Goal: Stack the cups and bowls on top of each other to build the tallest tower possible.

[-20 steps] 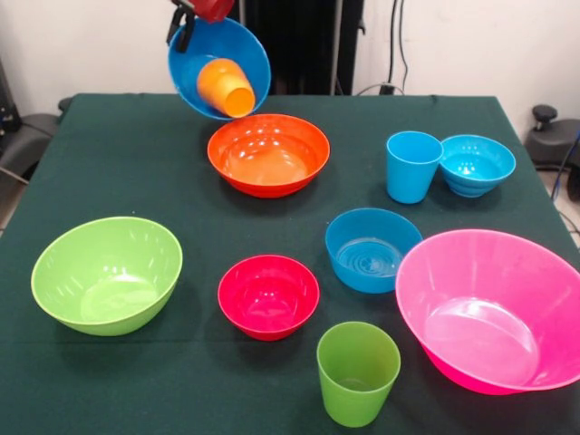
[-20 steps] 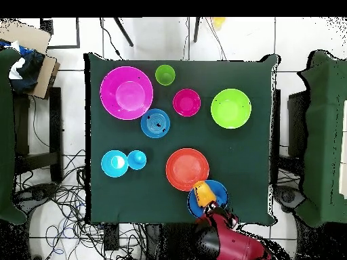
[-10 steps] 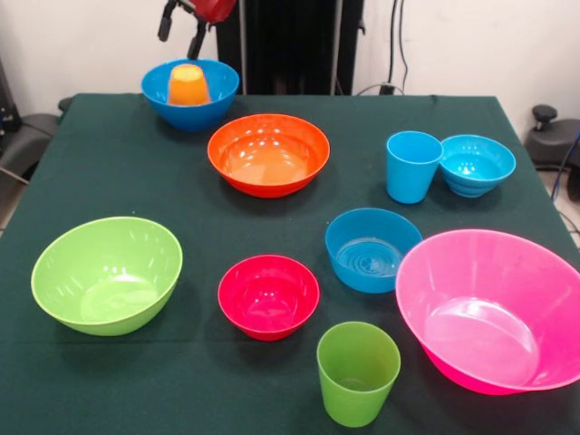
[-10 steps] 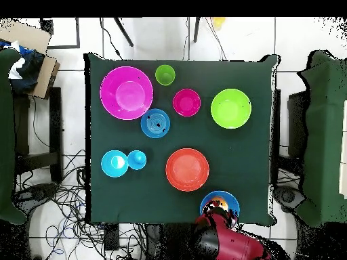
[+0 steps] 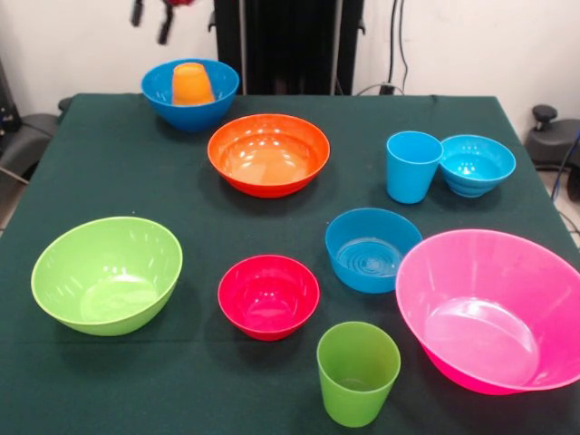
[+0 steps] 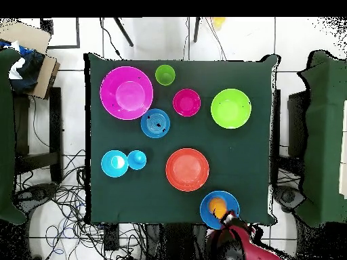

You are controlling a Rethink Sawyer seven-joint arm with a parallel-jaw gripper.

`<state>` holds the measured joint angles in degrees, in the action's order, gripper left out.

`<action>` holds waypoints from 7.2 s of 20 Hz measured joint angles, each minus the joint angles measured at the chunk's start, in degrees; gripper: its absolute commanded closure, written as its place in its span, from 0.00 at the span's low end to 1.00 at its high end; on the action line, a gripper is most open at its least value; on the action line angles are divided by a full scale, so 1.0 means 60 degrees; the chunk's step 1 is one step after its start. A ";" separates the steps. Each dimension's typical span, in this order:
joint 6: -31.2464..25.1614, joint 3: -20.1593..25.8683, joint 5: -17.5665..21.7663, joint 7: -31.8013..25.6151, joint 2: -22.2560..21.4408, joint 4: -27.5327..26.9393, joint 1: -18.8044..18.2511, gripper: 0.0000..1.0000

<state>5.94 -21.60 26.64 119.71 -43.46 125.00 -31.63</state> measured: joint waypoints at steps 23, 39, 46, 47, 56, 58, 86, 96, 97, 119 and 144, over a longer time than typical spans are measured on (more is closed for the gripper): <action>-0.3176 -0.0719 -0.0147 0.0000 -0.3294 0.0792 0.2054 0.00; 0.2134 -0.1189 -0.0652 0.0188 0.0576 0.0863 0.3876 0.00; 0.4153 -0.1503 -0.0992 0.0328 0.2169 0.0990 0.3932 0.00; 0.4201 -0.1544 -0.1044 0.0328 0.2370 0.0989 0.3863 0.00; 0.4066 -0.1569 -0.1362 0.0328 0.2635 0.0987 0.3597 0.00; 0.3855 -0.1569 -0.1427 0.0328 0.2501 0.0988 0.3597 0.00; 0.0055 -0.0846 -0.2047 0.0328 0.1170 -0.1276 0.3598 0.00; 0.0225 -0.0830 -0.2587 0.0328 0.1838 -0.1832 0.3757 0.00; 0.0227 -0.0827 -0.2627 0.0328 0.1876 -0.1851 0.3780 0.00; 0.0225 -0.0798 -0.3958 0.0328 0.2910 -0.2827 0.4249 0.00; 0.0223 0.0271 -0.4296 0.0328 0.3581 -0.3582 0.3730 0.00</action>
<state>7.28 -19.98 0.86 121.68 -21.98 103.51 -9.25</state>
